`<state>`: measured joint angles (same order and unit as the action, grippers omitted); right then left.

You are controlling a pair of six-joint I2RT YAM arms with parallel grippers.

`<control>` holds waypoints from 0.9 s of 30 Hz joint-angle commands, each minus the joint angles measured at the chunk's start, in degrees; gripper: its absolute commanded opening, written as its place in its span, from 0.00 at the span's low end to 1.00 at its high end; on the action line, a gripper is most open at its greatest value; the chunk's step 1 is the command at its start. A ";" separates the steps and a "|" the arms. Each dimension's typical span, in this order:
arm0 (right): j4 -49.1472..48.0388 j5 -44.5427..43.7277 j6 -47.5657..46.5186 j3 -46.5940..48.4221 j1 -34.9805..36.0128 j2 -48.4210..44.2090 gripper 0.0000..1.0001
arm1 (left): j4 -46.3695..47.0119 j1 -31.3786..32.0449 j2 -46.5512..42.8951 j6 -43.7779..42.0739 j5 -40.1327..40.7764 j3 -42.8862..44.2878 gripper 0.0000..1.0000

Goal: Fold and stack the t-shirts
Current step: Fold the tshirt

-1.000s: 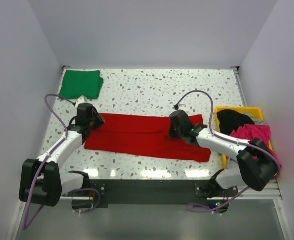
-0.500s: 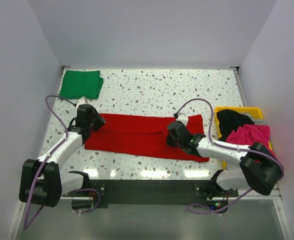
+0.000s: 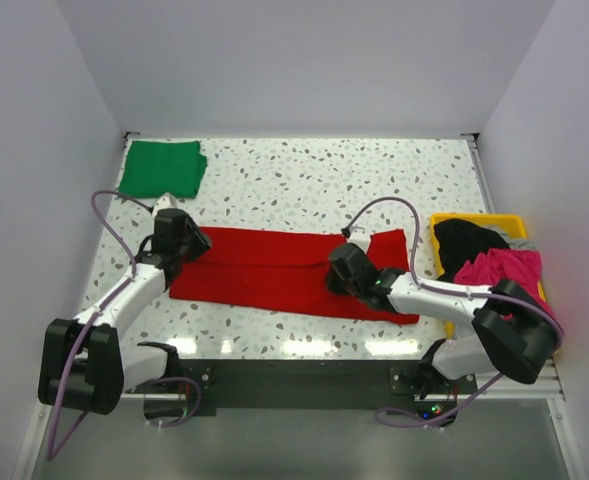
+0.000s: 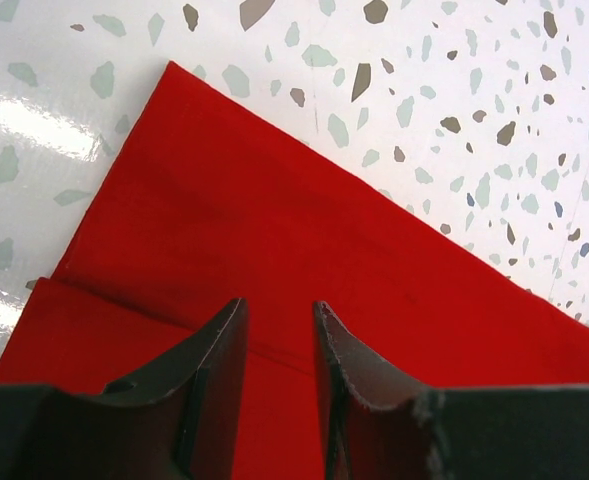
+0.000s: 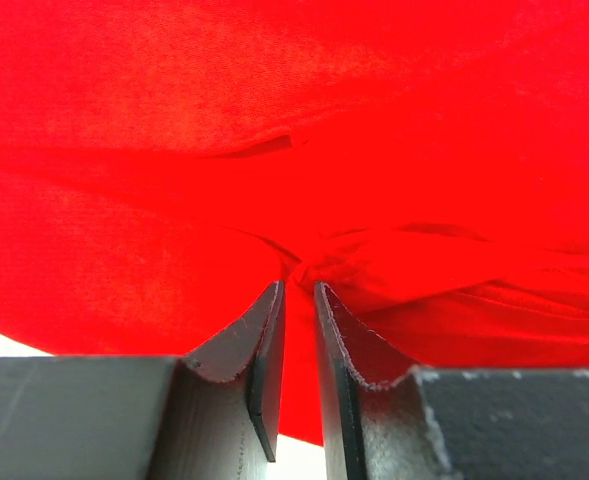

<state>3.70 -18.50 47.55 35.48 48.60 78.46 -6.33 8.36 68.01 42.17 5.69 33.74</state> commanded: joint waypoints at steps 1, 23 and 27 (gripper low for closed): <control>-0.90 -2.67 -0.09 3.62 0.88 -1.54 0.22 | 3.43 0.25 -0.68 -1.83 -0.60 -0.25 0.36; 22.58 -5.14 -14.68 18.83 -14.23 7.50 0.32 | 2.90 0.34 -0.68 -2.09 -1.83 0.63 0.36; 21.35 -3.92 -14.06 16.73 -14.23 8.20 0.31 | 2.81 0.34 -0.68 -2.18 -1.74 0.54 0.36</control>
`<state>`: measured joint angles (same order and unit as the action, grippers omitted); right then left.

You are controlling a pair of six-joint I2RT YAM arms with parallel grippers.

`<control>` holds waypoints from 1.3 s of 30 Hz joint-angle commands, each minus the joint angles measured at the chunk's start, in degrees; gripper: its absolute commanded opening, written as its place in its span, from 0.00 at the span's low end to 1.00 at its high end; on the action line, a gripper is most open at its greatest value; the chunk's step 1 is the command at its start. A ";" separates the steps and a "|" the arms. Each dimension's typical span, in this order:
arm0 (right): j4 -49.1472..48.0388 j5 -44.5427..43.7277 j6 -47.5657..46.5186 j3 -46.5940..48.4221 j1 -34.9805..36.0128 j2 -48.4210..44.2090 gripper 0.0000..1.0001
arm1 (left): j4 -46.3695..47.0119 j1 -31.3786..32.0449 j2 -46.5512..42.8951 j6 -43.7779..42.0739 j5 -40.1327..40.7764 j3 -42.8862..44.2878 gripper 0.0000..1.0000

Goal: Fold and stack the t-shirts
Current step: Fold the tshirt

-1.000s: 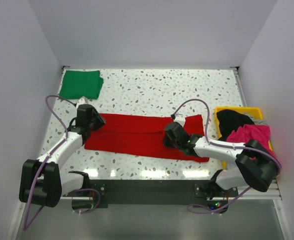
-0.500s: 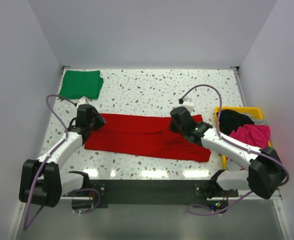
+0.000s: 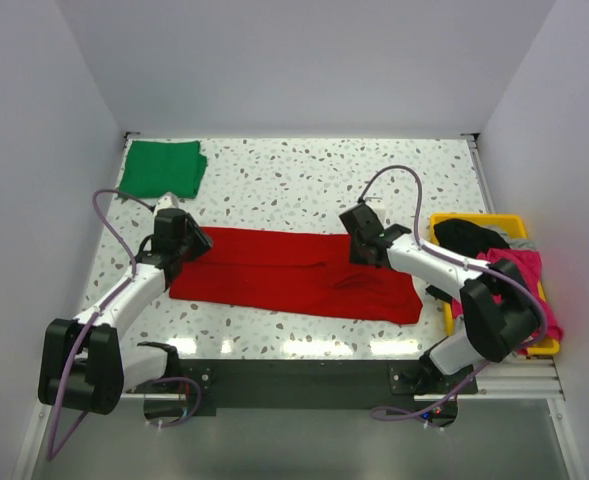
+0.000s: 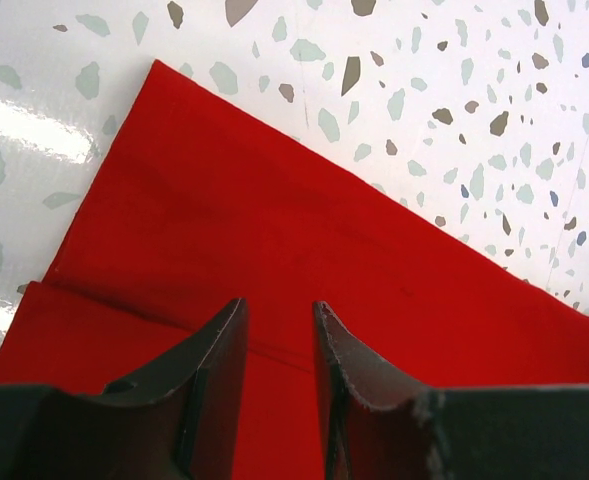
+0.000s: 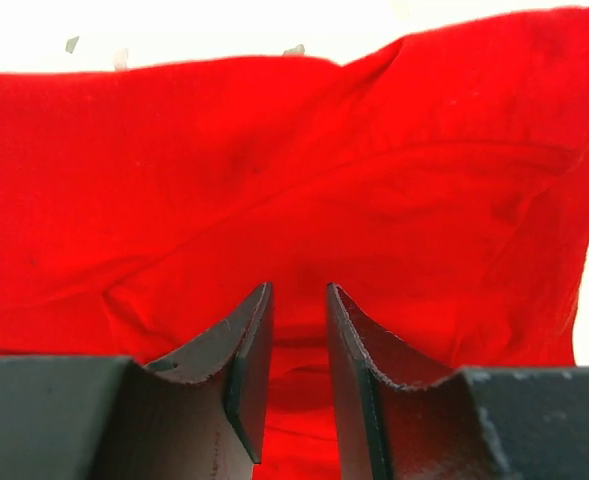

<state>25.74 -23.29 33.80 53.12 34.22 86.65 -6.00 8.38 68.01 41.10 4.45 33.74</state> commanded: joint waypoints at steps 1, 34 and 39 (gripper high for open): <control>-1.04 1.49 -0.14 -1.35 0.15 0.01 0.31 | 2.57 0.23 -0.68 -1.02 -0.49 0.54 0.36; -3.94 10.19 7.59 -13.48 9.64 -8.43 0.29 | 4.33 0.32 -0.59 -0.67 -1.20 -0.78 0.37; -3.50 11.16 8.65 -14.54 10.43 -11.76 0.28 | 4.59 0.32 -0.51 -0.59 -1.55 -0.69 0.38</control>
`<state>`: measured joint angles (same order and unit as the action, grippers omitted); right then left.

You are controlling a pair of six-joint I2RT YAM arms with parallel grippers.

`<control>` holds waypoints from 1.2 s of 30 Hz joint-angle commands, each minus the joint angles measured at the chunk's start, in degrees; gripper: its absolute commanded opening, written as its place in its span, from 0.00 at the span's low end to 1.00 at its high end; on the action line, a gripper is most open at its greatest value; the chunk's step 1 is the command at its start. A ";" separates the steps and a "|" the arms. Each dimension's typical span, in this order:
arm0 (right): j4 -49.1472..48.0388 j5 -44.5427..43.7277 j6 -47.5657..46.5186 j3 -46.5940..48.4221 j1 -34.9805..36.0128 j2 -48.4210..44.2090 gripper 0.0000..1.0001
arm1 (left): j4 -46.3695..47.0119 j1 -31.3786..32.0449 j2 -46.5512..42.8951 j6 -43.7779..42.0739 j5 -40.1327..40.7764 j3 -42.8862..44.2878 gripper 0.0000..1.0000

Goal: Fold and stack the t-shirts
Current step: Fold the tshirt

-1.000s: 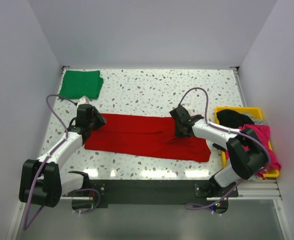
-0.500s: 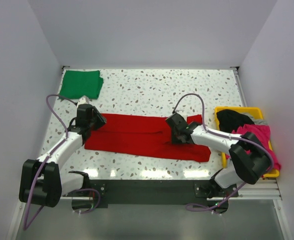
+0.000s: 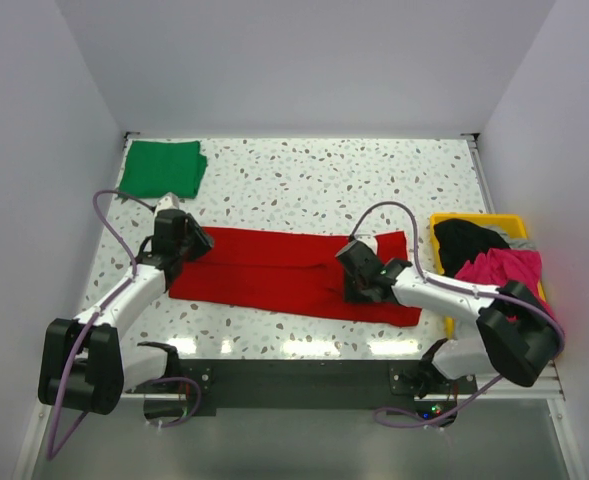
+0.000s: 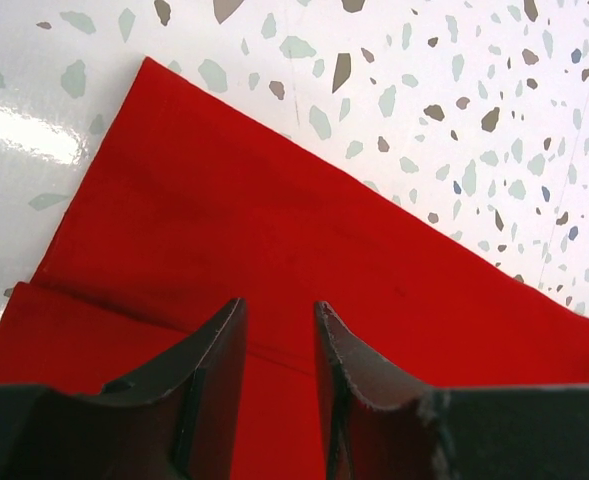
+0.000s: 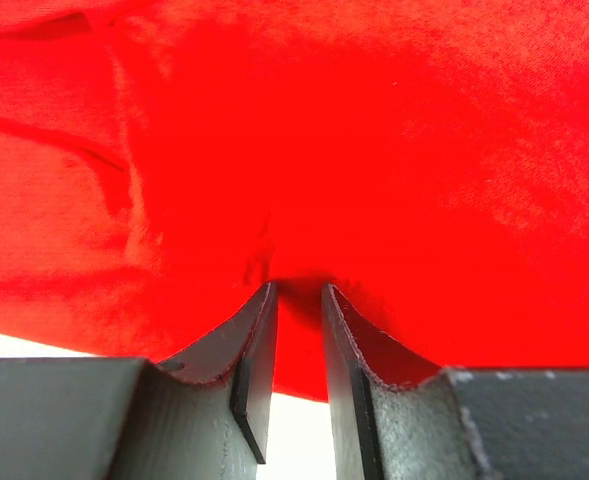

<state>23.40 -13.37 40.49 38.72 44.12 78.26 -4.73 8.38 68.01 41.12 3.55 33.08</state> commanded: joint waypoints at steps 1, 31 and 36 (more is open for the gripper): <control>0.40 0.98 1.87 0.39 0.44 -4.16 0.28 | 3.33 0.23 -0.51 -0.52 -0.83 0.05 0.38; -4.15 -2.98 9.52 -12.79 -9.13 -9.35 0.27 | 9.74 20.09 4.76 3.00 5.85 -6.89 0.26; -3.80 1.04 5.93 -8.58 -14.58 -5.33 0.27 | 9.48 25.44 7.92 3.87 8.84 -7.07 0.23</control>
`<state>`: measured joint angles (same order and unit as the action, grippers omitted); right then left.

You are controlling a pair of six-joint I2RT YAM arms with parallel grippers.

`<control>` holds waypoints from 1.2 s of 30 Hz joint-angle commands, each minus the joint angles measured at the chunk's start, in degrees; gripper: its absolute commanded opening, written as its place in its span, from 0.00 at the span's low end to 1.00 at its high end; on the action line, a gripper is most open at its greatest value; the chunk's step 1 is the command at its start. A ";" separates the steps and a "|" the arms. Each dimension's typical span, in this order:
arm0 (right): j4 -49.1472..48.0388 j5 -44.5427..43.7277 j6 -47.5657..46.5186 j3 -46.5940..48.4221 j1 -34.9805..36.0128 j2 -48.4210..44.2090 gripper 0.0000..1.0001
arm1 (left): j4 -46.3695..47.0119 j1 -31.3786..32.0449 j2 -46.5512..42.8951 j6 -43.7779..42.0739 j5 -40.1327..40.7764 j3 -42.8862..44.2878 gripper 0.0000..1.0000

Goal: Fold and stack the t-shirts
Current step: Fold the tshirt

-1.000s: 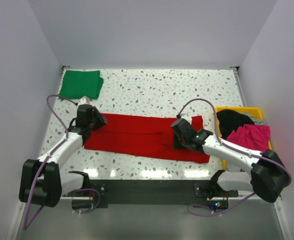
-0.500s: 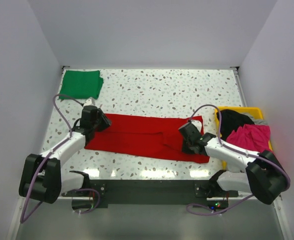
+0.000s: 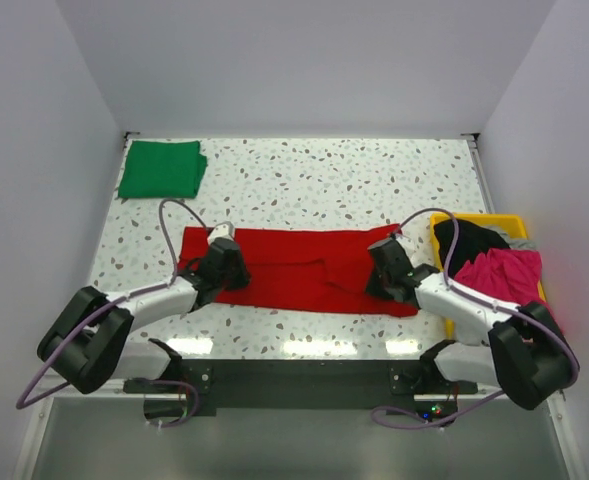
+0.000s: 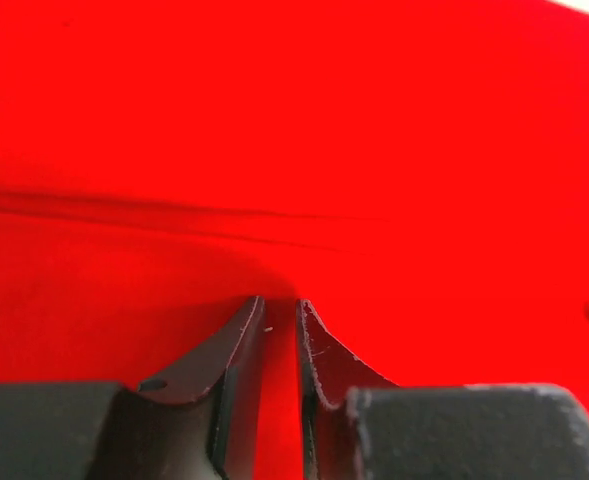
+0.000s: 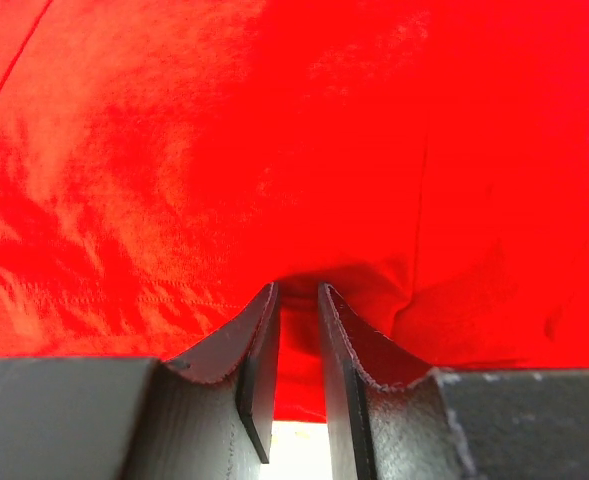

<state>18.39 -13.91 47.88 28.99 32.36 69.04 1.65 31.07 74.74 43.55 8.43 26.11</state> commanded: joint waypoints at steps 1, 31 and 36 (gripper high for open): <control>1.73 1.78 -2.08 4.20 -3.87 5.05 0.27 | 2.23 3.64 1.81 1.62 4.58 0.17 0.22; 19.74 12.15 -22.92 90.43 -11.53 74.13 0.29 | 4.41 28.61 27.99 20.52 1.35 24.85 0.31; 20.98 13.82 -22.48 103.07 -11.53 79.05 0.29 | 6.35 25.19 27.57 19.39 -3.06 27.15 0.40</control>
<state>35.09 -2.72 26.48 126.65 20.67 144.09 6.87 58.26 102.91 63.44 9.54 51.72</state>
